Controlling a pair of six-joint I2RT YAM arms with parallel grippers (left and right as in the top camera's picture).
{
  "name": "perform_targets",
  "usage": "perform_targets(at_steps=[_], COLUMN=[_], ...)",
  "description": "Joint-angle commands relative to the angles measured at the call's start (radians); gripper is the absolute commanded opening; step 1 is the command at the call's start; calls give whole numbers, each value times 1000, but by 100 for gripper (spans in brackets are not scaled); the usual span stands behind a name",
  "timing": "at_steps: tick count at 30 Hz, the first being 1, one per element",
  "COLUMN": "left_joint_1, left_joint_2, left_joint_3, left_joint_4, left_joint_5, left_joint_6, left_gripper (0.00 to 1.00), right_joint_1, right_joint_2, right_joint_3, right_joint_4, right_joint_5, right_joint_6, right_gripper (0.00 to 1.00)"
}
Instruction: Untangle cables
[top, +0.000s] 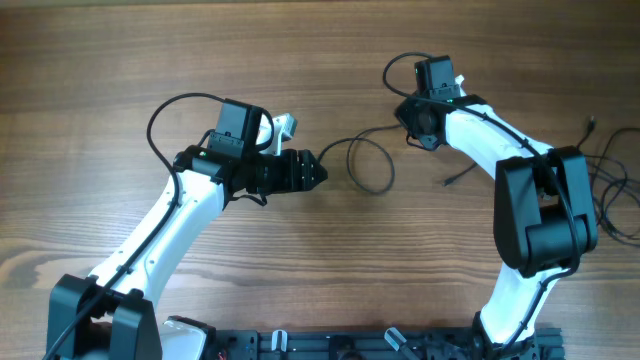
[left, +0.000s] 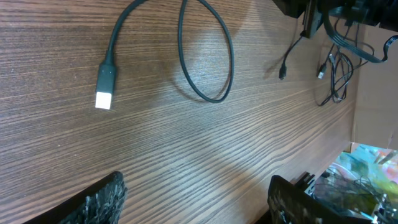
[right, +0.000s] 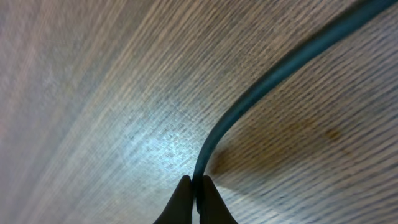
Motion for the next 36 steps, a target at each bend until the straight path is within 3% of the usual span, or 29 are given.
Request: perform_targets(at_steps=[1,5,8,11,14,18,22,29,30,32,33,36], left_joint_1=[-4,-4,-4,-4,-4,-4,-4,-4,-4,-4,-4,-4], left_joint_2=[-3,-3,-3,-3,-3,-3,-3,-3,-3,-3,-3,-3], left_joint_3=[0,0,0,0,0,0,0,0,0,0,0,0], left_joint_4=[-2,-2,-2,2,6,6,13,16,16,18,20,29], left_joint_5=[-7,-7,-7,-7,-7,-7,-7,-6,-7,-7,-7,-7], left_joint_6=[8,8,8,8,8,8,8,8,8,8,8,8], left_gripper=[75,75,76,75,76,76,76,76,76,76,76,76], right_joint_1=[-1,-19,-121,-317,-549,-821,-988,-993,-991,-980,-972,-911], right_joint_2=[-4,-180,-334,-480,-559,-560,-524,-401,-369,-317,-304,-280], right_joint_3=[-3,120,210,307,353,354,353,352,352,352,352,352], right_joint_4=[-28,-157,-191,-183,-169,-87,-30,-208,-235,-262,-277,-370], right_joint_5=[-37,-110,-214,-381,-410,-616,-694,-668,-676,-752,-776,-806], right_joint_6=[-265,-537,-556,-548,-464,-338,-275,-376,-408,-505,-526,-687], right_gripper=[4,4,4,4,4,4,4,4,12,59,72,92])
